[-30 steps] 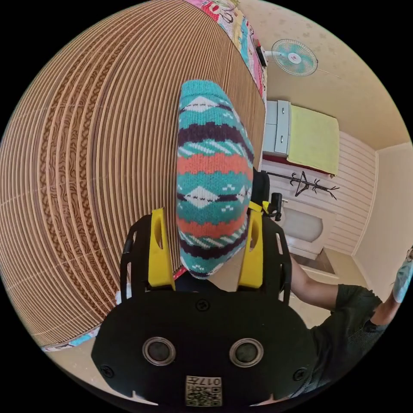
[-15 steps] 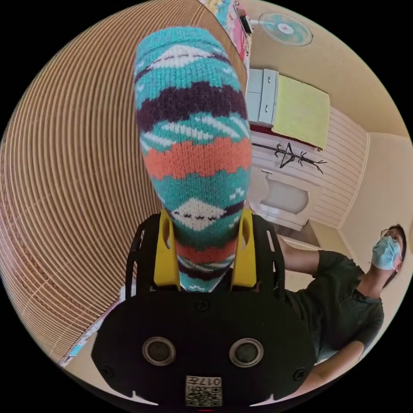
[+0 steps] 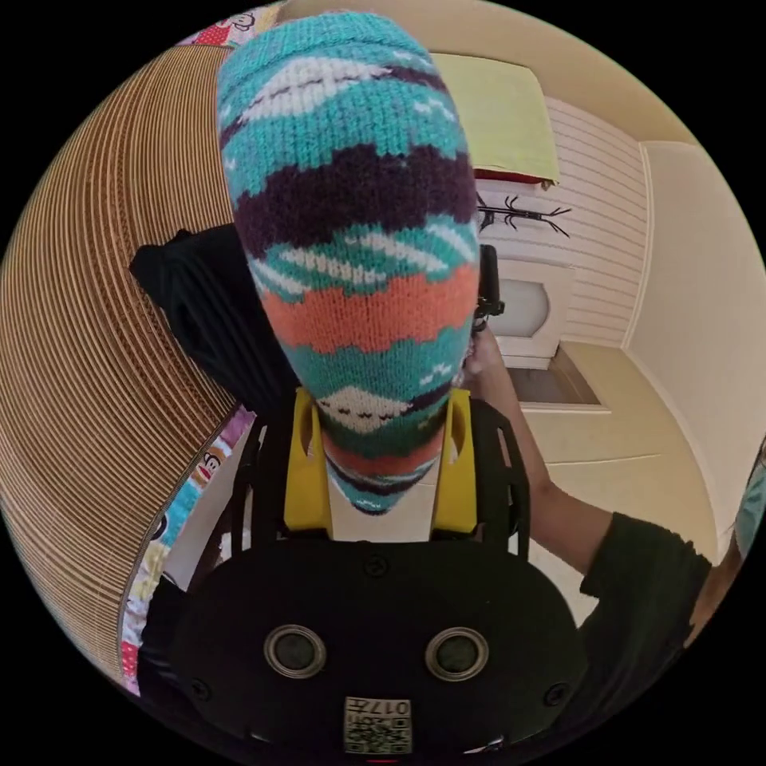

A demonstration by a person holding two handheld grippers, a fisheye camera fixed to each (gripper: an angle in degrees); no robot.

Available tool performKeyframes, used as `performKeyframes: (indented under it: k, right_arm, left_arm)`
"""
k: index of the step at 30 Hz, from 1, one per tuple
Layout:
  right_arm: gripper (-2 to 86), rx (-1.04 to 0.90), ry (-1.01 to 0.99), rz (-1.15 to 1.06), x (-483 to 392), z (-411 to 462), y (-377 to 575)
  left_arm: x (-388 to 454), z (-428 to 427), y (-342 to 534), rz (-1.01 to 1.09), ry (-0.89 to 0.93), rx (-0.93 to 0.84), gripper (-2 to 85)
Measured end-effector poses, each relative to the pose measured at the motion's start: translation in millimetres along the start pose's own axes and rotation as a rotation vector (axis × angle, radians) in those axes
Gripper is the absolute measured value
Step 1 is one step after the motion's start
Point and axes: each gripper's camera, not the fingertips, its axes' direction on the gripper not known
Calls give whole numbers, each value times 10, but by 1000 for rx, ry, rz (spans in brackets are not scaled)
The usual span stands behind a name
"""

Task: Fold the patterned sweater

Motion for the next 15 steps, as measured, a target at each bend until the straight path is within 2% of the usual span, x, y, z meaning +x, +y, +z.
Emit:
performKeyframes:
  k: [3,4,6,8,11,12,15]
  right_arm:
    - [231,-96,227,306,579,750,-340]
    - [260,-73,201,378,726,1040,-405]
    - [277,-12,64,371,824,1379,-394]
    - [287,102,22,360,798,1629,-282]
    - [258,324,96,370,507,1845,60]
    - [229,444,153,399,309,1889,278]
    - [105,771,272,464,-369,2086,945]
  left_arm:
    - [-284,708,-429,-125,-195,-155,189]
    - [-399,921,-493,-124,-278,-240,175]
    - [-514,1069,-461,-73,-339,-352,163]
    - [-566,882,-216,26,-493,-412,158]
    - [-783,292,300,93,-608,-467,155]
    - [-872,134,425,73,-632,-480,155]
    - [-1414,-843,1134,-162,-757,-491,152]
